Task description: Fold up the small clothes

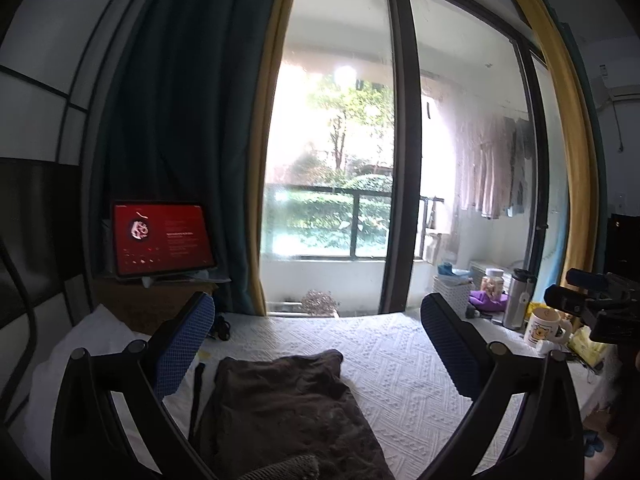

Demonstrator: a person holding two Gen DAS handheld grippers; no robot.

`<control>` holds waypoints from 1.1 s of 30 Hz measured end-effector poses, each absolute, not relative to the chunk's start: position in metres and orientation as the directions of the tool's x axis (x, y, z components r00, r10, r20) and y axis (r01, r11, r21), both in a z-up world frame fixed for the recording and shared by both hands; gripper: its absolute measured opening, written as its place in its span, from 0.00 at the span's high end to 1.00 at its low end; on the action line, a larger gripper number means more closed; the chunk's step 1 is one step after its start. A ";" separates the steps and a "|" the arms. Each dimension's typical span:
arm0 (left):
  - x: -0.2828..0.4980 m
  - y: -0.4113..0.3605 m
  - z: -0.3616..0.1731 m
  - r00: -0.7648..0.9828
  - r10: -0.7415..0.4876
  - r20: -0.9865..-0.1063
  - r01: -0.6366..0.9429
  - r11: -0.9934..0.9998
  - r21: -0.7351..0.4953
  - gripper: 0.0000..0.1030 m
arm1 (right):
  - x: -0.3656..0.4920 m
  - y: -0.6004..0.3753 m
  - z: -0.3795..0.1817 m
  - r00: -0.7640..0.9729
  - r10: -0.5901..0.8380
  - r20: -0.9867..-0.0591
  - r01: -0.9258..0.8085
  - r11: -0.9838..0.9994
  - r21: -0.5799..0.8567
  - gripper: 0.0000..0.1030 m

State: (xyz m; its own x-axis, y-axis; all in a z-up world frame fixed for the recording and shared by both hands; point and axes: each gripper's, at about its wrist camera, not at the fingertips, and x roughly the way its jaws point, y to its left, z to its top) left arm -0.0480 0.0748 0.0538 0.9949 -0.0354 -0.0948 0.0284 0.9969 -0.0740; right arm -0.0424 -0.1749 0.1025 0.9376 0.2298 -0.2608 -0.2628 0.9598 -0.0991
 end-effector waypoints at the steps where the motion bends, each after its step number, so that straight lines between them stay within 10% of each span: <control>1: -0.049 0.075 0.054 0.995 -0.042 -0.086 0.036 0.996 -0.076 0.01 | -0.043 -0.174 0.104 0.939 0.231 -0.254 -0.263 0.960 -0.100 0.11; 33: -0.051 0.085 0.044 0.995 -0.030 -0.093 0.021 0.995 -0.098 0.01 | -0.030 -0.154 0.093 0.926 0.236 -0.295 -0.277 0.955 -0.106 0.11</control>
State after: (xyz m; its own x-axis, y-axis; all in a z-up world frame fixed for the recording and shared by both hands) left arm -0.0513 0.0847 0.0441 0.9953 -0.0299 -0.0926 0.0207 0.9949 -0.0984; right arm -0.0303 -0.1538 0.0930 0.9259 0.2359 -0.2951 -0.2770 0.9550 -0.1057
